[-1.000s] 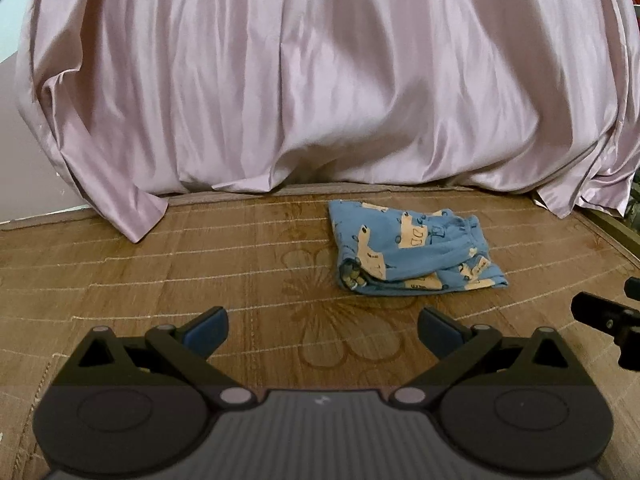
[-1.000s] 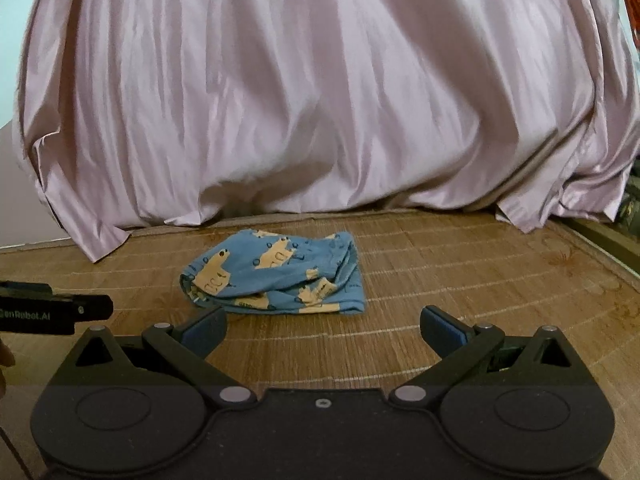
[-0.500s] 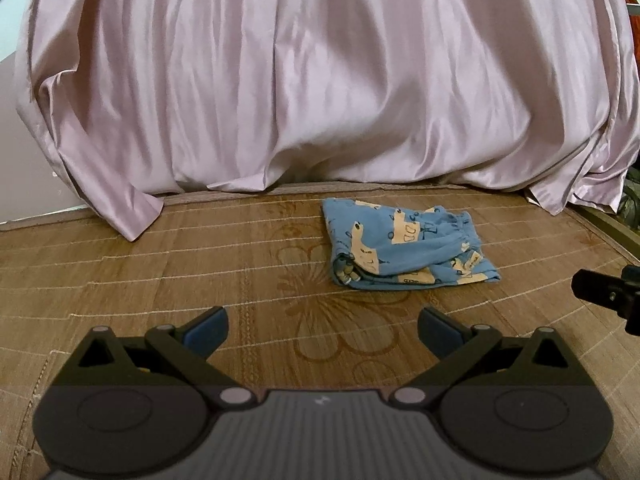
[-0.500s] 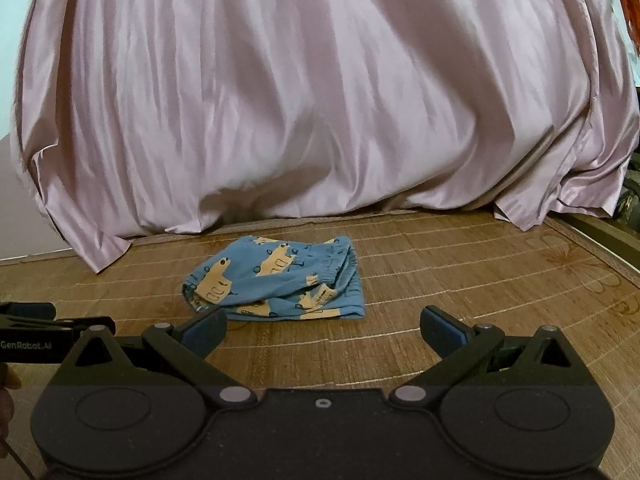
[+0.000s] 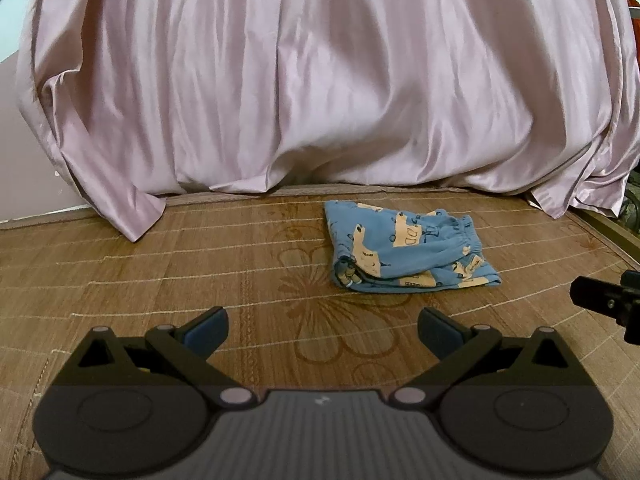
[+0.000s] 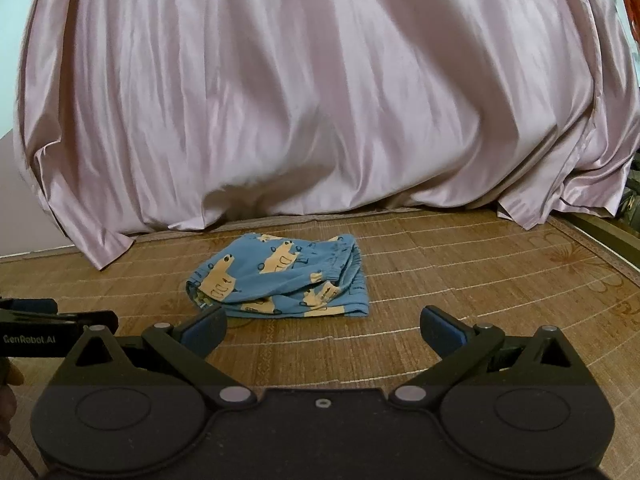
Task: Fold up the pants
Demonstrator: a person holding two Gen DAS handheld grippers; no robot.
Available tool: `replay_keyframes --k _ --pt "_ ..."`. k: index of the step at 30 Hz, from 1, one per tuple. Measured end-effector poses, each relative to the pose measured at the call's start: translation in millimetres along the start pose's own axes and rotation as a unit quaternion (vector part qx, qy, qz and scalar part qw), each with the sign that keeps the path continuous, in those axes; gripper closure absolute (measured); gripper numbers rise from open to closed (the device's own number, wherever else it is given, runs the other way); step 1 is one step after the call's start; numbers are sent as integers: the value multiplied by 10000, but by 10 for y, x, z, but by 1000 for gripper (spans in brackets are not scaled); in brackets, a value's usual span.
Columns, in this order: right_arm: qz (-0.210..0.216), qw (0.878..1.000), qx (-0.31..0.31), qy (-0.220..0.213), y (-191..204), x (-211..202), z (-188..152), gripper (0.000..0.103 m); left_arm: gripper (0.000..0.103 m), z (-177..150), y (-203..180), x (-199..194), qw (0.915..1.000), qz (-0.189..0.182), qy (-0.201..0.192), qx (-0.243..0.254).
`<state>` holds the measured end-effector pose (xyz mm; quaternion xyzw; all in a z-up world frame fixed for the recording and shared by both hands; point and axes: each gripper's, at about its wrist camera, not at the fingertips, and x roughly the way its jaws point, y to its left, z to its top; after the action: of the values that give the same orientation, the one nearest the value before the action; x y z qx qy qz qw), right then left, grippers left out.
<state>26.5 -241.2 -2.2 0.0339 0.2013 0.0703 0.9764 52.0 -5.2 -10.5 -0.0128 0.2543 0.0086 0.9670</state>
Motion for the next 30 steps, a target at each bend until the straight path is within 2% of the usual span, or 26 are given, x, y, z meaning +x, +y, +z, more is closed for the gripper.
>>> replay_keyframes --k 30 --pt "53 9999 -45 137 0 28 -18 1 0 -1 34 -13 9999 -19 36 -138"
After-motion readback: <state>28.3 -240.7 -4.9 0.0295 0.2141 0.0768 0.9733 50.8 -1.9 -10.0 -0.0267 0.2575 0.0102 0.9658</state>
